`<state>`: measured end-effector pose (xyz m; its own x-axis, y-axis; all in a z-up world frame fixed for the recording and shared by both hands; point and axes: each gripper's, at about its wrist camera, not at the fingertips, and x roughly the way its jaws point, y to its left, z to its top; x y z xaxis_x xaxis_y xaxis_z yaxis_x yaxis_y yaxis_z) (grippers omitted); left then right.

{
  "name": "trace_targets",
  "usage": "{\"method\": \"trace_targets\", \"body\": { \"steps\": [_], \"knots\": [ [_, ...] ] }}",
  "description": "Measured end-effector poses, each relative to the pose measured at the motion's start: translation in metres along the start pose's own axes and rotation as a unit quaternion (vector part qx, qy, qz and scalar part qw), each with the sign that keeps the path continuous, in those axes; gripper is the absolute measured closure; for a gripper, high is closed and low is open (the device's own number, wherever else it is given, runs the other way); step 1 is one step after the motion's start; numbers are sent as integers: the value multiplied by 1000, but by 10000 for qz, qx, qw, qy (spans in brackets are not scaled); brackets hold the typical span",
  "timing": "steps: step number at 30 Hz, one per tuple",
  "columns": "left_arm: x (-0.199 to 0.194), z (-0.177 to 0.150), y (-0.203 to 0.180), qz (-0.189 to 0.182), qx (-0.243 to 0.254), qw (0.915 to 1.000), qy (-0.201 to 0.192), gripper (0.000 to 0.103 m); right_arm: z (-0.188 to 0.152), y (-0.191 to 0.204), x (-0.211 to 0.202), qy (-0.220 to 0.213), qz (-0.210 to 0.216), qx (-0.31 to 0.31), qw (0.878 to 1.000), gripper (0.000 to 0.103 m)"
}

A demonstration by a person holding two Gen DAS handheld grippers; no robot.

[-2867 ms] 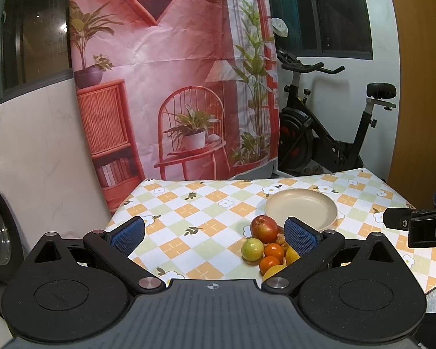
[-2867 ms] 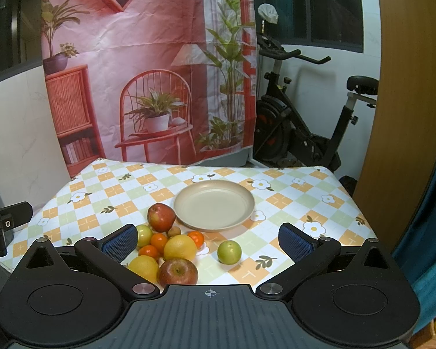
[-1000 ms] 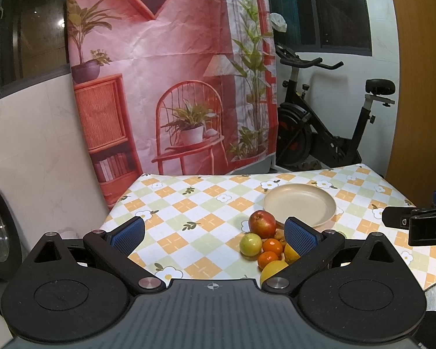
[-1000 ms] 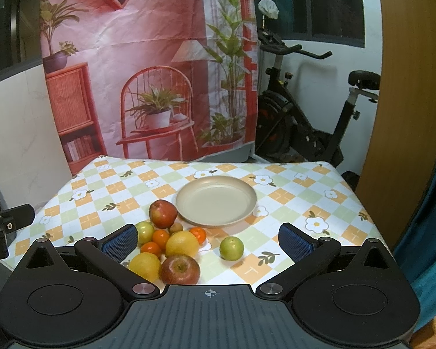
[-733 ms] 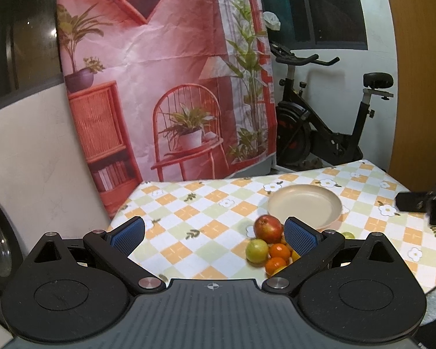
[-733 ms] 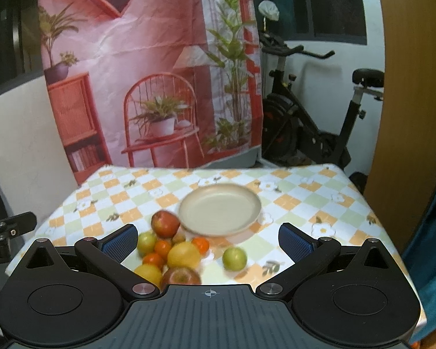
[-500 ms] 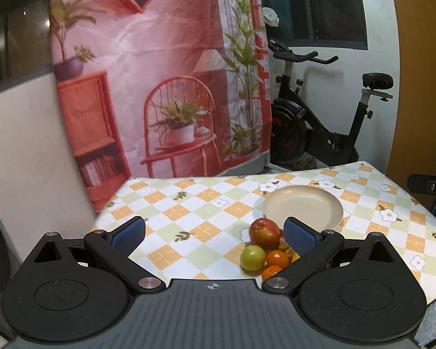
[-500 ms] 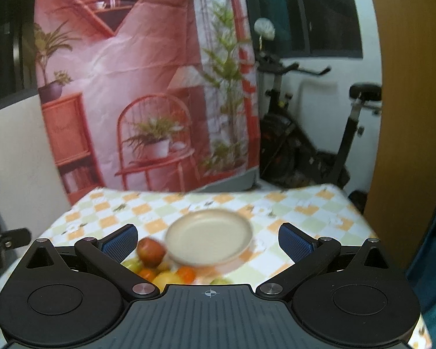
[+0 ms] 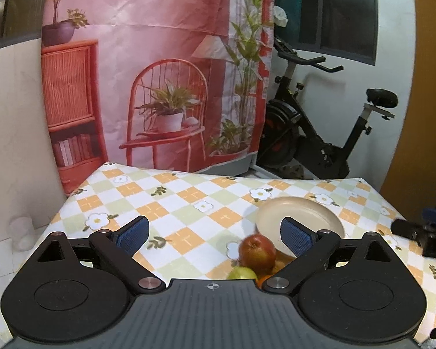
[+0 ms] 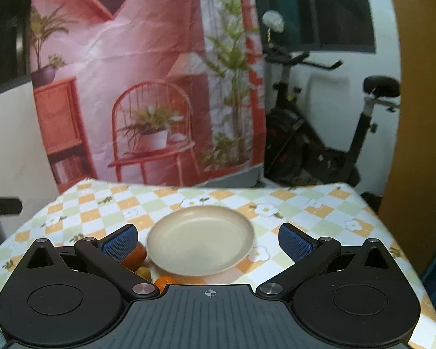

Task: Organize fruits
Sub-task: 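Move the left tool down toward the red apple in the fruit pile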

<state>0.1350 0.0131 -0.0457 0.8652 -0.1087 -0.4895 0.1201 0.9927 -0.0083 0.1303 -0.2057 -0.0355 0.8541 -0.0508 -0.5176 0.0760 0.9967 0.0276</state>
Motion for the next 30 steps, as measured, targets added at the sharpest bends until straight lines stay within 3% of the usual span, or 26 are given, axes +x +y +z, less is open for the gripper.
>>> {"method": "trace_targets", "body": {
  "steps": [6,11,22,30],
  "knots": [
    [20,20,4,83,102,9999,-12,5,16,-4,23,50,-40,-18,10000,0],
    [34,28,1,-84,213,9997,97,5,19,-6,31,15,-127,-147,9998,0],
    [51,-9,-3,-518,187,9957,746,7,-18,8,36,600,438,-316,9967,0],
    [61,-38,-7,-858,123,9895,1156,25,-54,39,34,1042,943,-612,9882,2]
  ]
}}
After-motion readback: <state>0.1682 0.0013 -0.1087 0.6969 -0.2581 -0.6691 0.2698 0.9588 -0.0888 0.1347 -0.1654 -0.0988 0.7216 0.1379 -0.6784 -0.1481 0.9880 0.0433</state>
